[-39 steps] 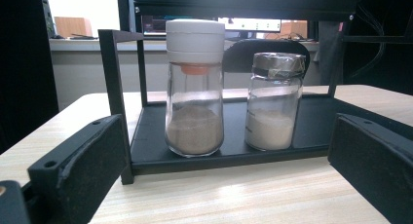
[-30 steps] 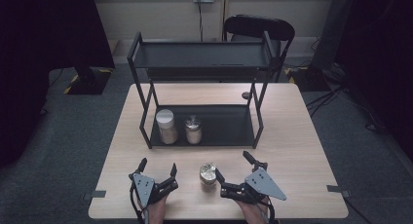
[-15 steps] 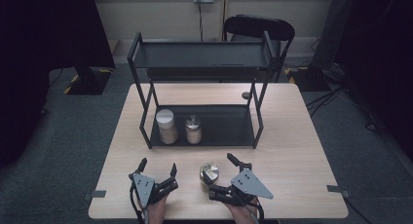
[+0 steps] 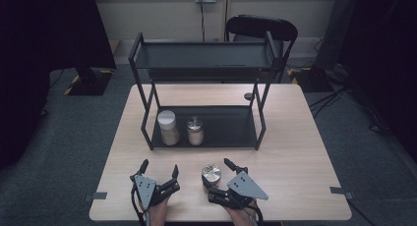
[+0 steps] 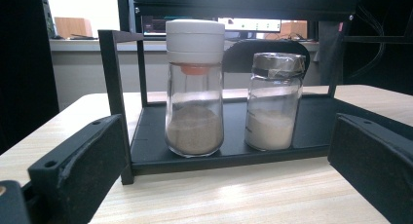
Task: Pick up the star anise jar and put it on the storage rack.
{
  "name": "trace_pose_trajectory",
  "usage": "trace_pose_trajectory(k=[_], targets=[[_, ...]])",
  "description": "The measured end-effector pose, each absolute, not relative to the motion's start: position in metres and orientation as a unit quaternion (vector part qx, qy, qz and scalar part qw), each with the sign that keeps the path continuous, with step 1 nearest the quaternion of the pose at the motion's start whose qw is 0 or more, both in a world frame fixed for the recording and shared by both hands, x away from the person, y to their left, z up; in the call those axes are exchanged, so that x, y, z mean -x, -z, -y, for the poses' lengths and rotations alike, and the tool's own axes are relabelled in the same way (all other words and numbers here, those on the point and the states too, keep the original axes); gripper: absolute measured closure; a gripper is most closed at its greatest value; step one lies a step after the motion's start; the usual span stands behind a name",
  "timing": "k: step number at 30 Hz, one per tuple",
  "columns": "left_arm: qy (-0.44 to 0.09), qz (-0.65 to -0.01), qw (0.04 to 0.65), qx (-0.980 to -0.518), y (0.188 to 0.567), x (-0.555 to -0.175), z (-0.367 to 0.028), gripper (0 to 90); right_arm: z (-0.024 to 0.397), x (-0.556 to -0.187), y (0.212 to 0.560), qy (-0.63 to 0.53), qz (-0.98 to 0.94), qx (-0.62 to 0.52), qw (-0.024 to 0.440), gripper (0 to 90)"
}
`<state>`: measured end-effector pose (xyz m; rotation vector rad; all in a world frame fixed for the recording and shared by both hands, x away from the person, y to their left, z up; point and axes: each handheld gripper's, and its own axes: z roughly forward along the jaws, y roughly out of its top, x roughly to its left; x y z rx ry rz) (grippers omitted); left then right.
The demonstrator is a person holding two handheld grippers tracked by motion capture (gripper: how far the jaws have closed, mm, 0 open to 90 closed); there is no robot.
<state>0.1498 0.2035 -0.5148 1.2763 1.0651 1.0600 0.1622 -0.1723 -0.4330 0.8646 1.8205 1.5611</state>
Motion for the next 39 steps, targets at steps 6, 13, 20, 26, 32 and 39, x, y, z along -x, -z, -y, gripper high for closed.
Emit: trace_pose_trajectory(k=[6,13,20,26,32,39], targets=[[-0.448,-0.45,0.552,-0.54,0.515,-0.15,-0.204,0.2,0.169,-0.163,0.435,-0.578,-0.694,-0.319,0.289,16.7],[-0.449,-0.45,0.552,-0.539,0.515,-0.15,-0.204,0.2,0.166,-0.166,0.44,-0.571,-0.701,-0.321,0.282,18.4],[-0.449,-0.449,0.552,-0.54,0.515,-0.15,-0.204,0.2,0.164,-0.169,0.442,-0.564,-0.706,-0.327,0.276,21.5],[-0.449,-0.449,0.552,-0.539,0.515,-0.15,-0.204,0.2,0.164,-0.171,0.442,-0.559,-0.711,-0.329,0.271,23.9],[-0.449,-0.449,0.552,-0.539,0.515,-0.15,-0.204,0.2,0.164,-0.174,0.443,-0.556,-0.714,-0.332,0.266,27.0],[-0.449,-0.449,0.552,-0.539,0.515,-0.149,-0.203,0.2,0.164,-0.176,0.442,-0.552,-0.718,-0.331,0.264,29.5]])
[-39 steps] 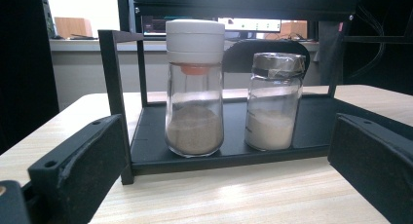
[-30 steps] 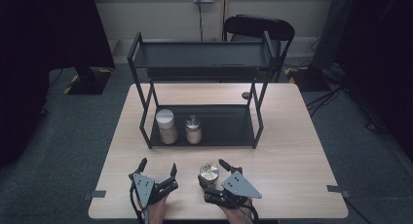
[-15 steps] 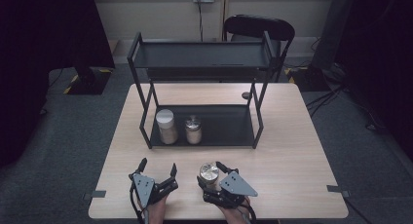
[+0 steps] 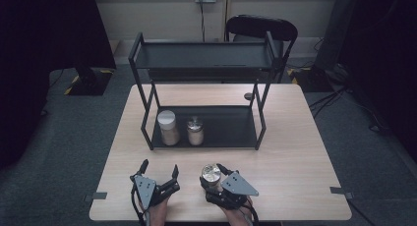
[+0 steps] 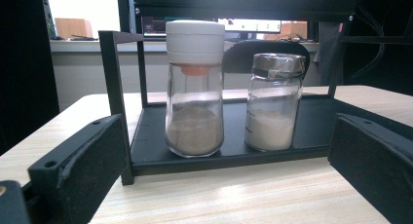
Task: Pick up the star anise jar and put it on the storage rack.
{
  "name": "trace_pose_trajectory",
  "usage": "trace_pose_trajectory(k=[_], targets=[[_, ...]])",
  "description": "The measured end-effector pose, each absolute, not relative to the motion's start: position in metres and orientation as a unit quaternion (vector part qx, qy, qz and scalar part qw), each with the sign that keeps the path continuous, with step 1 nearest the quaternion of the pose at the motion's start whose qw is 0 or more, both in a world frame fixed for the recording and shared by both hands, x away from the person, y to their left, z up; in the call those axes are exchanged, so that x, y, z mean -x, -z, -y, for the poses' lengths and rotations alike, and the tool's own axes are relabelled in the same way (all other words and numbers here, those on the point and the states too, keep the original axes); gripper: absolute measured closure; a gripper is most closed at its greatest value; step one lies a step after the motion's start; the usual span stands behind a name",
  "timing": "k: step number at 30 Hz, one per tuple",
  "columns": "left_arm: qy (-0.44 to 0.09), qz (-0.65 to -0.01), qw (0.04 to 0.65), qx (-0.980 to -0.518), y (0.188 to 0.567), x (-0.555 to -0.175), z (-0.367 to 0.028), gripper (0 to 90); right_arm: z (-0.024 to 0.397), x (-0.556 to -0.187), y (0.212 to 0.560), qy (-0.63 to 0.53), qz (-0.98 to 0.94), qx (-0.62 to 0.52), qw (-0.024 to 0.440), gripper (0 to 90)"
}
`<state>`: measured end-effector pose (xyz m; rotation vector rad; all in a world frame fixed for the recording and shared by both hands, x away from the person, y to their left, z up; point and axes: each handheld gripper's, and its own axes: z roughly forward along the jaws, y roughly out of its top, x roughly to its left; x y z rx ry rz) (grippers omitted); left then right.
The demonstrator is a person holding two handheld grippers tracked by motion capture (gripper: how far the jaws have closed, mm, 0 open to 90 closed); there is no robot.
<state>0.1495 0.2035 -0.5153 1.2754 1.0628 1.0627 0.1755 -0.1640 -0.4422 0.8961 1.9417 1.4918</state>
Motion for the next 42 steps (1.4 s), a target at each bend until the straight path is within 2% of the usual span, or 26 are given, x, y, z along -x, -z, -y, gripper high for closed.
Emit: trace_pose_trajectory(k=[13,42], targets=[[-0.449,-0.45,0.552,-0.539,0.5152,-0.1496,-0.2035,0.2,0.165,-0.1767,0.4404,-0.551,-0.721,-0.333,0.258,33.2],[-0.449,-0.45,0.552,-0.54,0.5151,-0.1496,-0.2036,0.3,0.1663,-0.1766,0.4323,-0.547,-0.722,-0.337,0.256,33.8]])
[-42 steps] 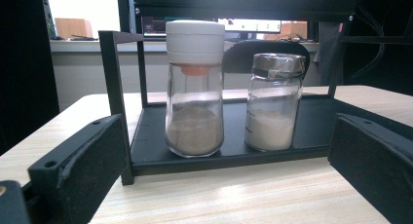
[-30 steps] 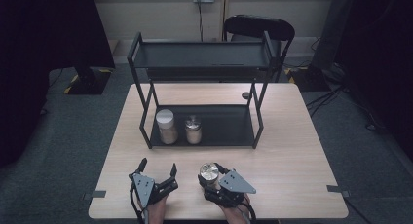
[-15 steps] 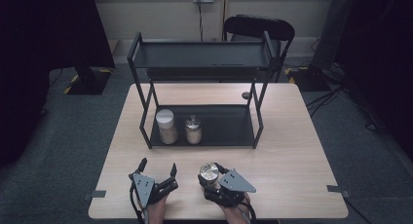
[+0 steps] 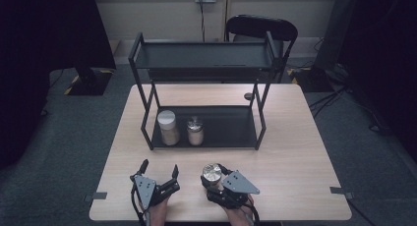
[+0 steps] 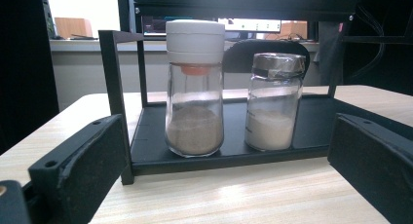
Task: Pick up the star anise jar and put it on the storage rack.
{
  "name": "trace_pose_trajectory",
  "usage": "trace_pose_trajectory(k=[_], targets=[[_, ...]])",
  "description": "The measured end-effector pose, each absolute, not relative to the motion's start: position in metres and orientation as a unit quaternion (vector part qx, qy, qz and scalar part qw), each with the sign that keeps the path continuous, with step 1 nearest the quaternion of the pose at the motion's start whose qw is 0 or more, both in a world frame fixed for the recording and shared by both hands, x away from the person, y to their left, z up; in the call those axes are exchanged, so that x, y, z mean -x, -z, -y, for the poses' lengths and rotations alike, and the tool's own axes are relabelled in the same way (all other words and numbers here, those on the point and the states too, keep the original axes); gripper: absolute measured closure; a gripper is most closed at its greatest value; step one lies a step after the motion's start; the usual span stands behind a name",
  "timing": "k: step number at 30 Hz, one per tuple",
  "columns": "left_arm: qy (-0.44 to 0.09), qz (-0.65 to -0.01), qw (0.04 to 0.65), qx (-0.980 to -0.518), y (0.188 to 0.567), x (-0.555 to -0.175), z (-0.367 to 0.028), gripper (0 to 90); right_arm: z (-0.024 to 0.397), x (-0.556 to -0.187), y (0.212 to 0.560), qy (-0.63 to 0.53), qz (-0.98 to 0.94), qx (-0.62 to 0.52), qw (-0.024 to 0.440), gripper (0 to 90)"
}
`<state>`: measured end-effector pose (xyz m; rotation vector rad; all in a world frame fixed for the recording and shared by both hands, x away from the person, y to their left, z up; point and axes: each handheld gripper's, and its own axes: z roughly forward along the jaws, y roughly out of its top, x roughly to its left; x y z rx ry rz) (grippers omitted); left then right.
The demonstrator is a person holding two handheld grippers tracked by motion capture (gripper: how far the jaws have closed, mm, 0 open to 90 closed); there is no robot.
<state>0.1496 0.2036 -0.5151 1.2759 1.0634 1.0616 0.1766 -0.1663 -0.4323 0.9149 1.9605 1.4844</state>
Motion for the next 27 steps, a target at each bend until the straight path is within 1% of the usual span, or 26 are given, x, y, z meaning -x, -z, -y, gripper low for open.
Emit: trace_pose_trajectory(k=[27], targets=[[-0.45,-0.449,0.552,-0.54,0.5152,-0.1495,-0.2034,0.3,0.1714,-0.1808,0.4235,-0.55,-0.721,-0.33,0.262,33.9]])
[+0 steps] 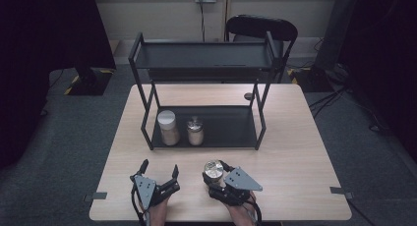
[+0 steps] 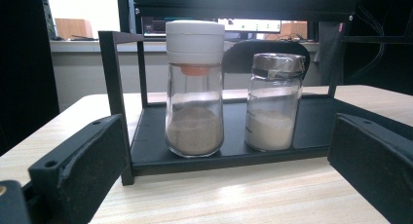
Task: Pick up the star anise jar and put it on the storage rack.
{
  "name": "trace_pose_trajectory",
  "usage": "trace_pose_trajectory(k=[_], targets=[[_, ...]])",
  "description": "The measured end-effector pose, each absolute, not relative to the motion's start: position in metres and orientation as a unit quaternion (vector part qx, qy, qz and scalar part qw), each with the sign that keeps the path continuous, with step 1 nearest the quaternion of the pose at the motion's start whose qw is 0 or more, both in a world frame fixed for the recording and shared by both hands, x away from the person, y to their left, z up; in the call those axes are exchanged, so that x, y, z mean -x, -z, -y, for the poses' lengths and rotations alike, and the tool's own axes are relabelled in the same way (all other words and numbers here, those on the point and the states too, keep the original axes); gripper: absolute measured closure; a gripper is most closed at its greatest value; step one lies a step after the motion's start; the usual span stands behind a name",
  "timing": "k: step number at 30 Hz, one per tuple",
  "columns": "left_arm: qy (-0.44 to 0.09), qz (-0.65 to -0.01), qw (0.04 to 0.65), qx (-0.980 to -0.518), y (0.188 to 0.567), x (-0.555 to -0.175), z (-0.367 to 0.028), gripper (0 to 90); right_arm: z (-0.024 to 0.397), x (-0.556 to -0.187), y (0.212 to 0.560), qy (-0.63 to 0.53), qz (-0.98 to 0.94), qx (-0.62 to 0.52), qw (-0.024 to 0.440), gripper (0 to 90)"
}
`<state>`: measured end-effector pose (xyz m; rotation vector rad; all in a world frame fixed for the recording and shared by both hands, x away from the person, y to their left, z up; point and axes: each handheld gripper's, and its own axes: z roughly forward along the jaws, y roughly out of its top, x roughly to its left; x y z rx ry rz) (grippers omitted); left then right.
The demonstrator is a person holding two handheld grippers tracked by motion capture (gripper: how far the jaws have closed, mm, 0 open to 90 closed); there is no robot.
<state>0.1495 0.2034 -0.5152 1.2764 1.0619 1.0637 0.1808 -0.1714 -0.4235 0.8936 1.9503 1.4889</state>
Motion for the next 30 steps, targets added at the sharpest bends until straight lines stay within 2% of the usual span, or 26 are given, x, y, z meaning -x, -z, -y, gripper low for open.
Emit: trace_pose_trajectory(k=[30], targets=[[-0.449,-0.449,0.552,-0.54,0.515,-0.15,-0.204,0.3,0.174,-0.189,0.401,-0.56,-0.71,-0.321,0.281,33.8]])
